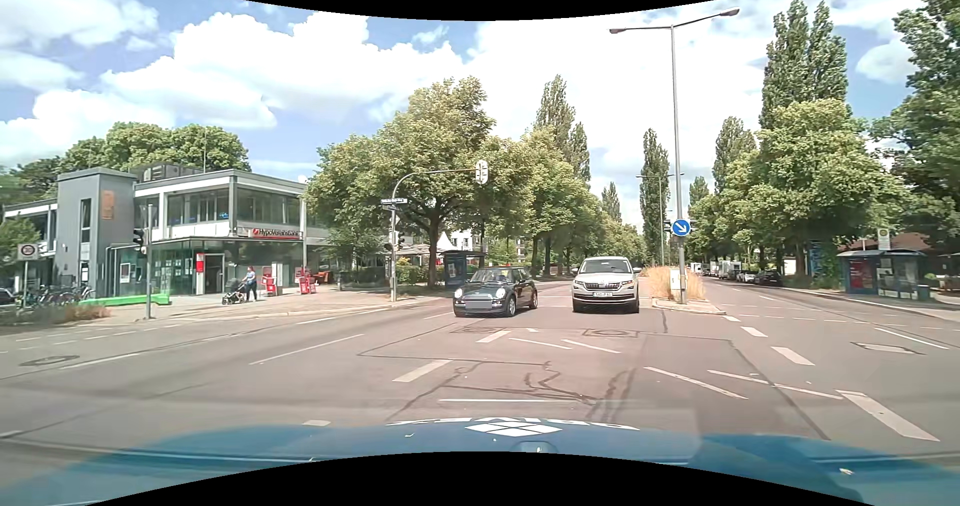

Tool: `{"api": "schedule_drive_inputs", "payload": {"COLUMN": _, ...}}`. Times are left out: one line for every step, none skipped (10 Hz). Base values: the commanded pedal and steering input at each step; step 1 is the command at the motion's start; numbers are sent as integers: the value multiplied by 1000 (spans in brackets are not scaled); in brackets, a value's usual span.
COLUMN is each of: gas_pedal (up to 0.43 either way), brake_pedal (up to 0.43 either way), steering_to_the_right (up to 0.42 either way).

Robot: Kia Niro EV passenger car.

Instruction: Follow the waypoints while adhering to traffic rules and regulations

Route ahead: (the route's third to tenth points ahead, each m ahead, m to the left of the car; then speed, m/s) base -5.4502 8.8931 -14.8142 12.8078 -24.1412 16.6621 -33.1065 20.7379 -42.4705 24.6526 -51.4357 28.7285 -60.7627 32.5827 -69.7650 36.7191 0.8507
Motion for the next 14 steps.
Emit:
{"api": "schedule_drive_inputs", "payload": {"gas_pedal": 0, "brake_pedal": 171, "steering_to_the_right": -963}}
{"api": "schedule_drive_inputs", "payload": {"gas_pedal": 0, "brake_pedal": 165, "steering_to_the_right": -962}}
{"api": "schedule_drive_inputs", "payload": {"gas_pedal": 0, "brake_pedal": 152, "steering_to_the_right": -962}}
{"api": "schedule_drive_inputs", "payload": {"gas_pedal": 0, "brake_pedal": 140, "steering_to_the_right": -961}}
{"api": "schedule_drive_inputs", "payload": {"gas_pedal": 0, "brake_pedal": 128, "steering_to_the_right": -961}}
{"api": "schedule_drive_inputs", "payload": {"gas_pedal": 0, "brake_pedal": 122, "steering_to_the_right": -961}}
{"api": "schedule_drive_inputs", "payload": {"gas_pedal": 0, "brake_pedal": 116, "steering_to_the_right": -961}}
{"api": "schedule_drive_inputs", "payload": {"gas_pedal": 0, "brake_pedal": 98, "steering_to_the_right": -961}}
{"api": "schedule_drive_inputs", "payload": {"gas_pedal": 0, "brake_pedal": 79, "steering_to_the_right": -961}}
{"api": "schedule_drive_inputs", "payload": {"gas_pedal": 0, "brake_pedal": 49, "steering_to_the_right": -961}}
{"api": "schedule_drive_inputs", "payload": {"gas_pedal": 0, "brake_pedal": 43, "steering_to_the_right": -961}}
{"api": "schedule_drive_inputs", "payload": {"gas_pedal": 0, "brake_pedal": 37, "steering_to_the_right": -961}}
{"api": "schedule_drive_inputs", "payload": {"gas_pedal": 0, "brake_pedal": 18, "steering_to_the_right": -961}}
{"api": "schedule_drive_inputs", "payload": {"gas_pedal": 0, "brake_pedal": 6, "steering_to_the_right": -961}}
